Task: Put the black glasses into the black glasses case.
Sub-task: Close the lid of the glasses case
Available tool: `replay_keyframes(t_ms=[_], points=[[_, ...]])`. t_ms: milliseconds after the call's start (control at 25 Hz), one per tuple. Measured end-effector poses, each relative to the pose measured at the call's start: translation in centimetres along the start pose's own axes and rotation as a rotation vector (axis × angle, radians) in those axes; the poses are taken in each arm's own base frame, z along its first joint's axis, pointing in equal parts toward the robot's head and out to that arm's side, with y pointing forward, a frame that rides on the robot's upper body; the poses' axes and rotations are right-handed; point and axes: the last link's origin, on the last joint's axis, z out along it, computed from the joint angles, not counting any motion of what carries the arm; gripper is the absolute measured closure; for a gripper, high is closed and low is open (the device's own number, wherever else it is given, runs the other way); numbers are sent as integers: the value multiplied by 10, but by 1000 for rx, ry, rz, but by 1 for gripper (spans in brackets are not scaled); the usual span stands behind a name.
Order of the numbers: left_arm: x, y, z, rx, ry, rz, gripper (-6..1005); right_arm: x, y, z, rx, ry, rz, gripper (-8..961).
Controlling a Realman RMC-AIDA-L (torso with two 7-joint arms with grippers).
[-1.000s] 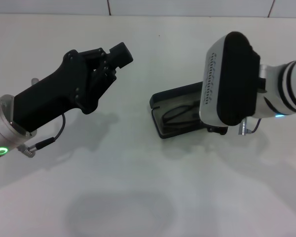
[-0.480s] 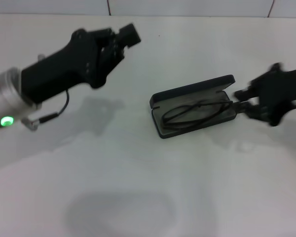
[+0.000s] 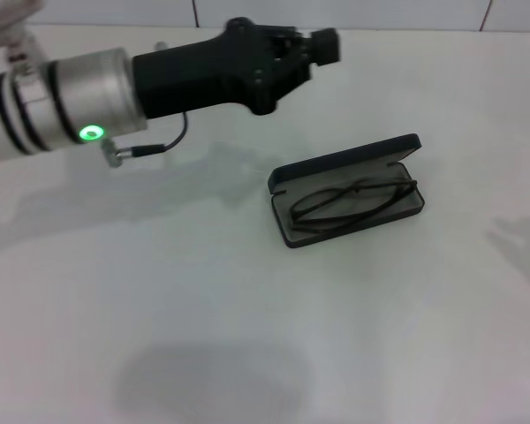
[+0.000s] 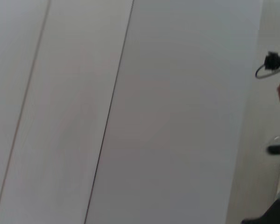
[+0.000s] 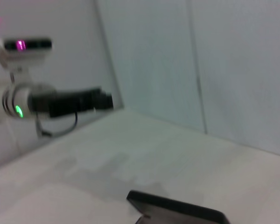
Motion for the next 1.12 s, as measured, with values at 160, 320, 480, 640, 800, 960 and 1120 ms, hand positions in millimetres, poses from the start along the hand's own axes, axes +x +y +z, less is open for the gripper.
replay_keyframes(t_ms=[160,320,480,640,800,960,1120], points=[[-5,-7,18,17,-92,-9,945,34,0,-26,14,-125,97,766],[-14,-13,33,60,-194,-15,938,64,1,-35,33,-217,172,766],[-20,-18,46,98,-278,-23,930,81,2,-35,49,-253,210,766],[-23,-21,53,115,-345,-43,922,91,2,-29,46,-262,232,766],[-28,-24,57,139,-390,-43,915,96,3,-21,26,-287,236,767],[-31,-24,63,144,-407,-35,907,101,2,-15,21,-287,245,766],[-38,-25,66,169,-450,-35,853,103,2,-8,5,-286,251,761]])
